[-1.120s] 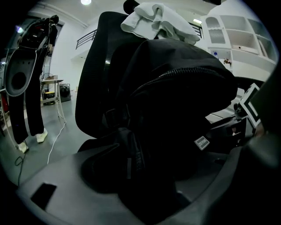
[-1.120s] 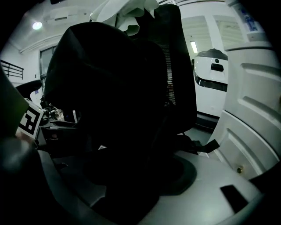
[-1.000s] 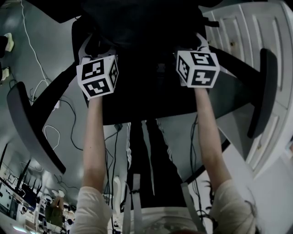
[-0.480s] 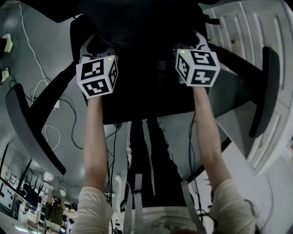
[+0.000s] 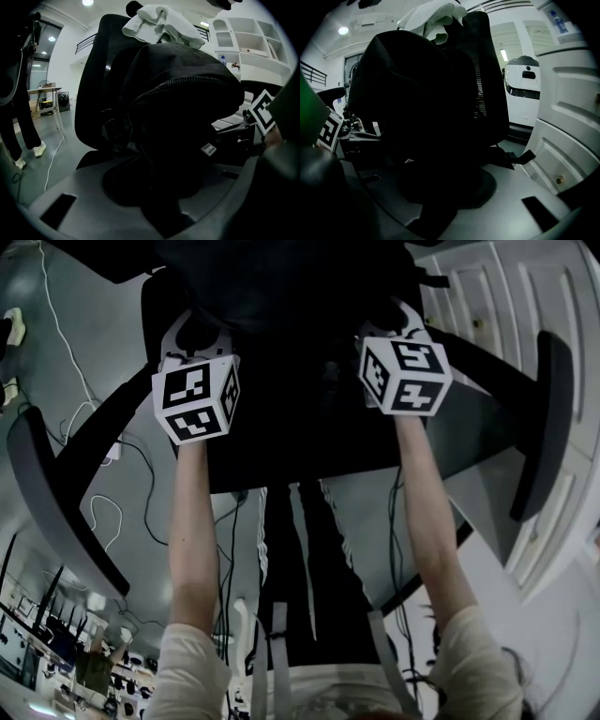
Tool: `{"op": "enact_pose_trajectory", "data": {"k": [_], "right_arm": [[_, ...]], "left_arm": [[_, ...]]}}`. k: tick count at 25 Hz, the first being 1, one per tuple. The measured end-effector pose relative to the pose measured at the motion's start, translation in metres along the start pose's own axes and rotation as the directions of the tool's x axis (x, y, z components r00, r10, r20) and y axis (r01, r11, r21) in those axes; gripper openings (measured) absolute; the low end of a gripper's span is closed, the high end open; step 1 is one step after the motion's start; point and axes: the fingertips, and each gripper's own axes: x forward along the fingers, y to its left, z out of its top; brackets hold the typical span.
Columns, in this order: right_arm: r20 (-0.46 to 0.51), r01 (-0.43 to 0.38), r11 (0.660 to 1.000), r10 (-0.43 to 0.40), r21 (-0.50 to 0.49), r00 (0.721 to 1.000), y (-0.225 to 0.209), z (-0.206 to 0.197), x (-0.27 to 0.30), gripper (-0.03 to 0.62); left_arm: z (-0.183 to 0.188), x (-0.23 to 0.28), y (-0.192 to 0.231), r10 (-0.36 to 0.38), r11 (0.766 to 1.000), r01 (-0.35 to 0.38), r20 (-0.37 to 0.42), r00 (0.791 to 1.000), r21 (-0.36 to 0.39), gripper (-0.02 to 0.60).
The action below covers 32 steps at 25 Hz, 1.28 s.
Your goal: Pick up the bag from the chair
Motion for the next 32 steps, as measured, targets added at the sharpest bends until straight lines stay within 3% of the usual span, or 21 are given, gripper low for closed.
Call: {"op": "enact_pose_trajectory", "data": {"k": [5, 14, 20, 32], "right_arm": [[0.005, -0.003, 1.000, 0.003, -0.005, 1.000, 0.004, 0.005, -0.005, 0.086], [0.069, 0.012, 1.000, -0.011, -0.012, 0.998, 0.005, 0.033, -0.041, 0.069], [0.139, 0.014, 0.999, -0.007, -0.045, 0.990, 0.016, 0.086, -0.075, 0.066], [0.282, 0.068, 0.994, -0.042, -0.082, 0.959, 0.048, 0.227, -0.176, 0.060]], "left_arm": [[0.005, -0.011, -0.001, 0.017, 1.000, -0.017, 0.002, 1.000, -0.008, 0.107], [0.039, -0.047, -0.015, 0.019, 1.000, -0.020, 0.086, 0.996, 0.005, 0.092], [0.085, -0.082, -0.013, 0.031, 1.000, -0.030, 0.148, 0.989, -0.008, 0.089], [0.221, -0.187, -0.007, 0.074, 0.997, -0.076, 0.290, 0.954, -0.004, 0.086]]}}
